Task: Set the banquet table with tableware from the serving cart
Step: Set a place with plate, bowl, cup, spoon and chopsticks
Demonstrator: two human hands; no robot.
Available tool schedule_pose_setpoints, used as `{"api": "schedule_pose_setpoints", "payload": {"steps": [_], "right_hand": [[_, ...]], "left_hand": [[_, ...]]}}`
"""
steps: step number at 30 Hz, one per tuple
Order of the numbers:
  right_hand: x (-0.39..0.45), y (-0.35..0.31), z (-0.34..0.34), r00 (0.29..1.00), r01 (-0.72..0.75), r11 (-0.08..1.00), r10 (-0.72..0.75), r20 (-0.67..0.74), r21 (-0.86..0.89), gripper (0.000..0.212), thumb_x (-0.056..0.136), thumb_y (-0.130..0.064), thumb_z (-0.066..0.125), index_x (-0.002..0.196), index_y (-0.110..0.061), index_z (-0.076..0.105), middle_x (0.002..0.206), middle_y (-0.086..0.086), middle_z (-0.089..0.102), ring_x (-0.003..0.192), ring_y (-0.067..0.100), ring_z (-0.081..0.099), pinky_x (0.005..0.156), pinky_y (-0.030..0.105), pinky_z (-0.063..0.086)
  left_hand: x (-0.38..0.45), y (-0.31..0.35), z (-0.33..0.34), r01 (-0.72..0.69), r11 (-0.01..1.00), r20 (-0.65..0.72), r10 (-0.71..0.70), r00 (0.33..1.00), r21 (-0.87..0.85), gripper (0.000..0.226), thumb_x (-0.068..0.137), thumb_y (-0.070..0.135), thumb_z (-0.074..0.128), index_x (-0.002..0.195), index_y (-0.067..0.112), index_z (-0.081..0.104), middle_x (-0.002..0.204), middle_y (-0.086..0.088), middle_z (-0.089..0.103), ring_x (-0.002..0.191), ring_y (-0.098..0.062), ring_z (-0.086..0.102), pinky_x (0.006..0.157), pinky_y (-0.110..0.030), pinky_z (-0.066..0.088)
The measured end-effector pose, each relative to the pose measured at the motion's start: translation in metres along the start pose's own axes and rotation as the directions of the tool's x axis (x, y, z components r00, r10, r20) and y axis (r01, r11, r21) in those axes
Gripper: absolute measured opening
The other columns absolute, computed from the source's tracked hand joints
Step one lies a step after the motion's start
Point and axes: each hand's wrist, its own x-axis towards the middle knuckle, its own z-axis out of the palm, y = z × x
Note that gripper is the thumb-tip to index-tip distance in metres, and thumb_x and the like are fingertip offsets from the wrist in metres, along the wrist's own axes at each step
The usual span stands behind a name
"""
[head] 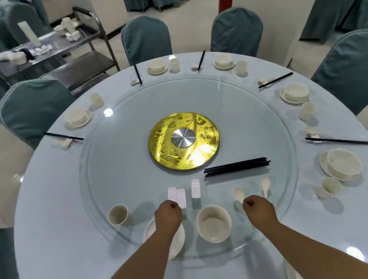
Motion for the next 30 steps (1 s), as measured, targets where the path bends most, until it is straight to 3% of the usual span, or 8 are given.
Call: {"api": "schedule_pose_setpoints", "payload": {"steps": [5, 8, 11, 15, 19, 24, 30], "right_hand": [[0.016, -0.018, 0.016, 0.997, 0.072, 0.996, -0.070, 0.034, -0.060, 0.032, 0.095, -0.017, 0.048, 0.064, -0.023, 0.048, 0.067, -0.005, 0.055, 0.067, 0.014, 0.052, 0.053, 0.017, 0.031], [0.021, -0.021, 0.022, 0.995, 0.087, 0.995, -0.085, 0.043, -0.041, 0.026, 0.096, -0.015, 0.050, 0.071, -0.020, 0.055, 0.071, -0.006, 0.059, 0.070, 0.012, 0.056, 0.057, 0.013, 0.033], [0.024, -0.018, 0.027, 0.996, 0.088, 0.996, -0.088, 0.034, -0.001, 0.018, 0.096, -0.017, 0.052, 0.083, -0.019, 0.063, 0.078, -0.007, 0.064, 0.074, 0.010, 0.058, 0.059, 0.008, 0.034], [0.026, -0.010, 0.032, 0.997, 0.067, 0.998, -0.068, 0.026, 0.021, 0.013, 0.096, -0.020, 0.055, 0.090, -0.022, 0.066, 0.085, -0.009, 0.067, 0.074, 0.000, 0.057, 0.060, 0.003, 0.035], [0.026, -0.003, 0.032, 0.999, 0.043, 0.999, -0.044, 0.025, 0.030, 0.014, 0.097, -0.020, 0.055, 0.089, -0.021, 0.067, 0.084, -0.010, 0.067, 0.074, -0.001, 0.058, 0.061, 0.003, 0.035], [0.020, -0.005, 0.033, 0.999, 0.030, 0.998, -0.032, 0.021, 0.054, 0.015, 0.097, -0.020, 0.054, 0.091, -0.019, 0.068, 0.086, -0.006, 0.068, 0.076, 0.006, 0.059, 0.062, 0.006, 0.036], [-0.004, -0.036, 0.025, 0.996, 0.043, 0.966, -0.061, 0.064, 0.253, 0.015, 0.096, -0.022, 0.057, 0.096, -0.017, 0.070, 0.090, -0.003, 0.071, 0.083, 0.016, 0.068, 0.073, 0.021, 0.047]], "left_hand": [[0.042, -0.019, -0.013, -0.040, 0.997, -0.015, 0.041, 0.999, 0.069, 0.030, 0.090, 0.012, 0.056, 0.118, 0.011, 0.066, 0.115, -0.008, 0.069, 0.111, -0.024, 0.061, 0.093, -0.025, 0.042], [0.065, -0.028, -0.011, -0.131, 0.968, 0.079, 0.116, 0.990, 0.214, 0.048, 0.089, 0.015, 0.059, 0.137, 0.016, 0.051, 0.126, -0.011, 0.057, 0.116, -0.027, 0.056, 0.098, -0.031, 0.042], [0.082, -0.029, -0.004, -0.244, 0.843, 0.200, 0.166, 0.966, 0.478, 0.067, 0.090, 0.022, 0.059, 0.149, 0.030, 0.029, 0.143, -0.005, 0.036, 0.121, -0.030, 0.048, 0.099, -0.039, 0.046], [0.097, -0.024, 0.006, -0.323, 0.719, 0.265, 0.197, 0.944, 0.615, 0.082, 0.085, 0.034, 0.068, 0.152, 0.034, 0.020, 0.144, -0.001, 0.030, 0.124, -0.029, 0.039, 0.091, -0.041, 0.051], [0.103, -0.021, 0.013, -0.286, 0.752, 0.217, 0.193, 0.957, 0.594, 0.071, 0.081, 0.032, 0.068, 0.142, 0.024, 0.033, 0.131, -0.006, 0.035, 0.118, -0.030, 0.041, 0.088, -0.040, 0.051], [0.088, -0.014, 0.010, -0.156, 0.885, 0.087, 0.131, 0.988, 0.439, 0.072, 0.076, 0.040, 0.073, 0.132, 0.013, 0.038, 0.131, -0.005, 0.038, 0.121, -0.028, 0.038, 0.093, -0.038, 0.046], [0.035, 0.020, 0.015, -0.281, 0.900, 0.016, 0.292, 0.956, 0.332, 0.085, 0.072, 0.054, 0.073, 0.134, 0.010, 0.038, 0.129, -0.007, 0.042, 0.118, -0.027, 0.040, 0.099, -0.034, 0.039]]}}
